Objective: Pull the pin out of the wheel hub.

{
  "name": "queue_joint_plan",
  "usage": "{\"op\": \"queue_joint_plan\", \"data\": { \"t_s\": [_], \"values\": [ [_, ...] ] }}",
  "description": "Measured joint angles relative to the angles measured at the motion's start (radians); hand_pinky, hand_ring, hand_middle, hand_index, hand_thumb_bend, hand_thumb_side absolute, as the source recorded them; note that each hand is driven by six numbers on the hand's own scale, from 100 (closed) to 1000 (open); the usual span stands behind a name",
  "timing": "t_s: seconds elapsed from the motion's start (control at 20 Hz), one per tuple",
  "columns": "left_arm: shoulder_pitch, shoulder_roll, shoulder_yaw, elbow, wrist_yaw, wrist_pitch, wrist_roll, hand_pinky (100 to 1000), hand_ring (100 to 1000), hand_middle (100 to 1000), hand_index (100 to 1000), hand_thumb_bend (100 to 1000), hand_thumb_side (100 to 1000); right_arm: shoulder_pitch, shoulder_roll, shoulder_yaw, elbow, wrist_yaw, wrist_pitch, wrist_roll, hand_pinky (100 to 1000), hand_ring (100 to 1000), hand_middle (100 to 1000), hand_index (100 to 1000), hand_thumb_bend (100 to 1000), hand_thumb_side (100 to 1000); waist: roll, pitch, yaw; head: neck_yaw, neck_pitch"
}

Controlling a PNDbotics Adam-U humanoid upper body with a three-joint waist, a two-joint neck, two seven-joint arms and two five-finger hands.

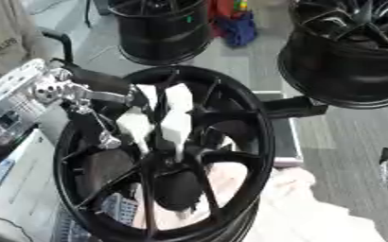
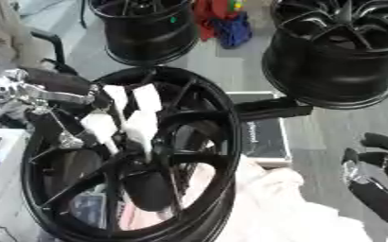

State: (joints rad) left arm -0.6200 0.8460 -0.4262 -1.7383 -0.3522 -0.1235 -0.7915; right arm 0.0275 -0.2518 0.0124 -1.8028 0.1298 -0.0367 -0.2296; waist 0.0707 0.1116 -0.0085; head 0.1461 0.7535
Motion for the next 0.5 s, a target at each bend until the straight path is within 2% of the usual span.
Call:
{"op": "queue_joint_plan", "data": {
  "t_s": [0.3, 0.5],
  "values": [
    [-0.011, 0.048, 0.064, -0.055, 0.040, 0.016, 0.017, 376, 422, 506, 654, 100, 100, 0.000, 0.000, 0.000, 0.000, 0.000, 0.000, 0.000, 726, 592, 653, 742, 222, 100, 0.000, -0.001, 0.001, -0.001, 0.000],
    [0.024, 0.104, 0.141, -0.069, 0.059, 0.027, 0.045, 384, 430, 511, 663, 100, 100, 0.000, 0.000, -0.001, 0.000, 0.000, 0.000, -0.001, 726, 593, 653, 742, 223, 100, 0.001, -0.001, 0.003, -0.001, -0.001]
  ]
}}
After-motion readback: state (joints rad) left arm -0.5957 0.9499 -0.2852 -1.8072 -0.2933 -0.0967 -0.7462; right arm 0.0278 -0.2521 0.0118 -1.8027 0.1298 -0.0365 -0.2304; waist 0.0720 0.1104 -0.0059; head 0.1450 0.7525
